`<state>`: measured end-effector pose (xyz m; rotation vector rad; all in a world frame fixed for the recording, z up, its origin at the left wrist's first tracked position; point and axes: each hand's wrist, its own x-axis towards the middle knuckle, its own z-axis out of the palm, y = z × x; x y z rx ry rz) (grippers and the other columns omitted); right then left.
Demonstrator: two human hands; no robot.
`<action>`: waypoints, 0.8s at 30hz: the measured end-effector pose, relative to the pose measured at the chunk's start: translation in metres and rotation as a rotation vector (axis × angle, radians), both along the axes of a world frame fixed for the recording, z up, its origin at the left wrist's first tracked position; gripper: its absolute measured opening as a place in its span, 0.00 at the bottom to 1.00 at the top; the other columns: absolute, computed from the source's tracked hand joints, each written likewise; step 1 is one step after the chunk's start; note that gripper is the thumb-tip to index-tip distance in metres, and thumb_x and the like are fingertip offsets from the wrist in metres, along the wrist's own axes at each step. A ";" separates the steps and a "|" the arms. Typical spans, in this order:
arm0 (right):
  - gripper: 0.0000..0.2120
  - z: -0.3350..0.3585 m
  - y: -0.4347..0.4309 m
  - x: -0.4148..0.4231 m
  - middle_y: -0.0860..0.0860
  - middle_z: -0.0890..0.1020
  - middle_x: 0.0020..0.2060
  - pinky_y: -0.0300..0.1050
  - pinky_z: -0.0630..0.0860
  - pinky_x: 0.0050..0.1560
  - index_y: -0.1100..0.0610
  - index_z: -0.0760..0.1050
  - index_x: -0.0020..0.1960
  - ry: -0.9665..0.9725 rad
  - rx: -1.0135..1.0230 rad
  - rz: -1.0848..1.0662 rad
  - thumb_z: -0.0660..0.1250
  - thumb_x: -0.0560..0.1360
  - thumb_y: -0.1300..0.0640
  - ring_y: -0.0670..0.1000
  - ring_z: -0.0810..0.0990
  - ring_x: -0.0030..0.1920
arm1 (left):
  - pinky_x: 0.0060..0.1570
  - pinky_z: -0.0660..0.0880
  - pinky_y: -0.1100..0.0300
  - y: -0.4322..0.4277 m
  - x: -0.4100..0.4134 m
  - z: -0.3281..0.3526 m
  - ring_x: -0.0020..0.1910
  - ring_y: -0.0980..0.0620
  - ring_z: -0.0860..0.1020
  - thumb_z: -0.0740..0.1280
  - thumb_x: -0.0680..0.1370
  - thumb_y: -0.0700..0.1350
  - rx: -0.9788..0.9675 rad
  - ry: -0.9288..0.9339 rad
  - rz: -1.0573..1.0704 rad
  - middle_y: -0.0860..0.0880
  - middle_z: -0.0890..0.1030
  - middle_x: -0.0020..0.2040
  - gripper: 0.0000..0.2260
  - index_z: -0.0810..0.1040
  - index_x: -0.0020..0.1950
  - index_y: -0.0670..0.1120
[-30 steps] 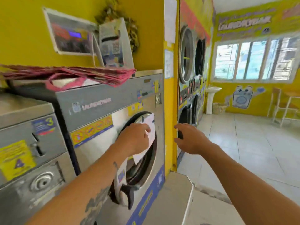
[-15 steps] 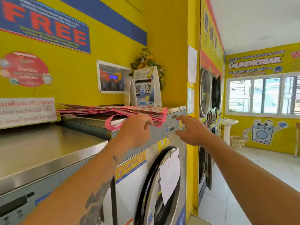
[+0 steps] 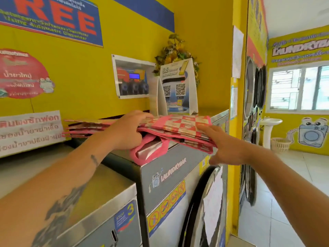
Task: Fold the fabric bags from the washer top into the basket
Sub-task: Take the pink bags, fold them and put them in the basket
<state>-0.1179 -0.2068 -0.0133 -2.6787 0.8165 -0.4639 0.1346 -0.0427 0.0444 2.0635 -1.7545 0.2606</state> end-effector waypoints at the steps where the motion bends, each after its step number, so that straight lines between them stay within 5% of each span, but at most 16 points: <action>1: 0.56 -0.004 -0.002 0.000 0.44 0.50 0.75 0.52 0.68 0.71 0.43 0.42 0.79 0.006 0.009 0.023 0.77 0.66 0.55 0.54 0.64 0.70 | 0.64 0.69 0.51 -0.002 0.008 0.000 0.66 0.49 0.69 0.67 0.71 0.38 0.037 0.016 -0.012 0.51 0.68 0.69 0.32 0.66 0.73 0.56; 3: 0.51 -0.009 -0.002 0.001 0.40 0.52 0.73 0.50 0.71 0.69 0.42 0.46 0.78 -0.076 -0.065 0.045 0.76 0.67 0.54 0.51 0.67 0.68 | 0.65 0.70 0.49 -0.005 0.020 0.000 0.65 0.49 0.71 0.66 0.68 0.42 0.056 -0.011 -0.051 0.52 0.70 0.67 0.34 0.66 0.73 0.59; 8: 0.31 0.007 -0.006 0.006 0.51 0.72 0.67 0.48 0.74 0.62 0.51 0.71 0.71 -0.451 -0.303 -0.018 0.69 0.68 0.55 0.54 0.75 0.64 | 0.66 0.68 0.48 -0.013 0.035 0.015 0.67 0.48 0.70 0.65 0.69 0.50 0.073 -0.202 -0.047 0.53 0.69 0.71 0.34 0.63 0.75 0.59; 12: 0.27 0.019 -0.001 0.009 0.50 0.75 0.65 0.48 0.75 0.61 0.51 0.75 0.68 -0.487 -0.344 -0.047 0.69 0.68 0.54 0.53 0.77 0.62 | 0.68 0.66 0.49 -0.019 0.034 0.011 0.70 0.49 0.66 0.61 0.74 0.61 0.076 -0.297 -0.042 0.55 0.69 0.72 0.29 0.63 0.75 0.59; 17: 0.27 0.024 0.014 0.003 0.49 0.76 0.64 0.42 0.72 0.61 0.50 0.75 0.67 -0.442 -0.360 -0.084 0.73 0.69 0.61 0.50 0.76 0.61 | 0.67 0.65 0.52 -0.018 0.037 0.001 0.72 0.49 0.66 0.57 0.81 0.52 -0.029 -0.324 -0.126 0.52 0.68 0.74 0.23 0.62 0.77 0.53; 21: 0.29 0.036 0.031 -0.011 0.44 0.75 0.63 0.44 0.78 0.57 0.40 0.75 0.64 -0.251 -0.013 -0.146 0.70 0.71 0.66 0.47 0.77 0.61 | 0.69 0.64 0.52 -0.012 0.044 -0.004 0.73 0.49 0.66 0.57 0.82 0.51 -0.065 -0.311 -0.176 0.51 0.68 0.75 0.22 0.64 0.76 0.51; 24: 0.28 0.054 0.044 -0.024 0.42 0.77 0.59 0.44 0.77 0.51 0.43 0.80 0.58 -0.090 0.342 -0.174 0.60 0.74 0.73 0.48 0.79 0.59 | 0.65 0.69 0.52 0.000 0.051 -0.008 0.70 0.48 0.71 0.55 0.78 0.57 -0.076 -0.339 -0.284 0.50 0.73 0.71 0.25 0.70 0.73 0.50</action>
